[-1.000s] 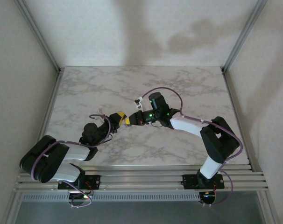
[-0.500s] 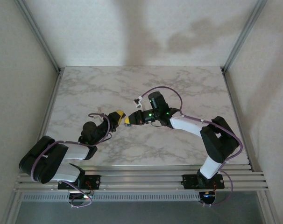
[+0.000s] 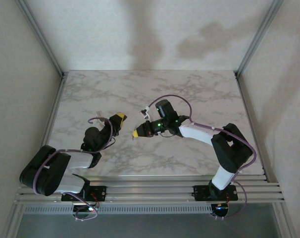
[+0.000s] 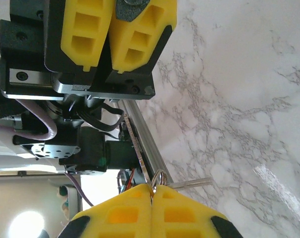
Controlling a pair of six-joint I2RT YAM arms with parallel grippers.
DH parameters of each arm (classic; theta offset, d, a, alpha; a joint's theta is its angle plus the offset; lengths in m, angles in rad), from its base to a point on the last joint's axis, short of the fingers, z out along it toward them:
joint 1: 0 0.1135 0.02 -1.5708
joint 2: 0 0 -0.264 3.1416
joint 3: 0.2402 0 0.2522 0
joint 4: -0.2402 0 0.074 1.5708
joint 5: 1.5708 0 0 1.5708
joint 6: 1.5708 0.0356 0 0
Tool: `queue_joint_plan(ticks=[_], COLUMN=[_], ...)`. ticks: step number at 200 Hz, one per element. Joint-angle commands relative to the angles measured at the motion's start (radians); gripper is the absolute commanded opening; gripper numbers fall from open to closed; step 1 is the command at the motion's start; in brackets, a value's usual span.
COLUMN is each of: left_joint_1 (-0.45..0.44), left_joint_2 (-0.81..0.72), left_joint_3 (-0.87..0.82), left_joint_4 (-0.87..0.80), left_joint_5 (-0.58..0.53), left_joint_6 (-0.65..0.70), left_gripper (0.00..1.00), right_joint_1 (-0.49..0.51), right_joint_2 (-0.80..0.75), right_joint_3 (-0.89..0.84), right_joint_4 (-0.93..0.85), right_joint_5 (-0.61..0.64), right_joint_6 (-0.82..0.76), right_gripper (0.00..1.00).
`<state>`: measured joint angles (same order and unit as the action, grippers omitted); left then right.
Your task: Lock with the key
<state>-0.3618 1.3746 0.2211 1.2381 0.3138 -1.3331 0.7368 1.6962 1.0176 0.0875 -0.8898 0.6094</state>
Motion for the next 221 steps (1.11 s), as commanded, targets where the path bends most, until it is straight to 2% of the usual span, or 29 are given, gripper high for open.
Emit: queue_joint_plan(ticks=[1, 53, 94, 182, 221], left_joint_1=[0.013, 0.008, -0.028, -0.198, -0.22], left_joint_2=[-0.031, -0.087, -0.056, 0.273, 0.408], left_joint_3=[0.031, 0.107, 0.173, 0.472, 0.596], left_joint_4=[-0.015, -0.287, -0.441, -0.591, -0.679], left_joint_5=[-0.003, 0.008, -0.011, 0.01, 0.031], left_joint_6=[0.047, 0.222, 0.318, 0.374, 0.369], left_gripper=[0.0, 0.0, 0.0, 0.0, 0.0], right_joint_1=[-0.003, -0.054, -0.101, -0.233, -0.28], right_joint_2=[-0.052, -0.178, -0.314, -0.568, -0.599], right_joint_3=[-0.001, -0.068, -0.153, -0.356, -0.393], right_joint_4=[-0.028, 0.008, 0.073, 0.188, 0.222], right_joint_5=[0.004, 0.058, 0.143, 0.407, 0.412], right_joint_6=[-0.035, -0.028, -0.01, 0.067, 0.102], right_gripper=[0.0, 0.0, 0.0, 0.0, 0.0])
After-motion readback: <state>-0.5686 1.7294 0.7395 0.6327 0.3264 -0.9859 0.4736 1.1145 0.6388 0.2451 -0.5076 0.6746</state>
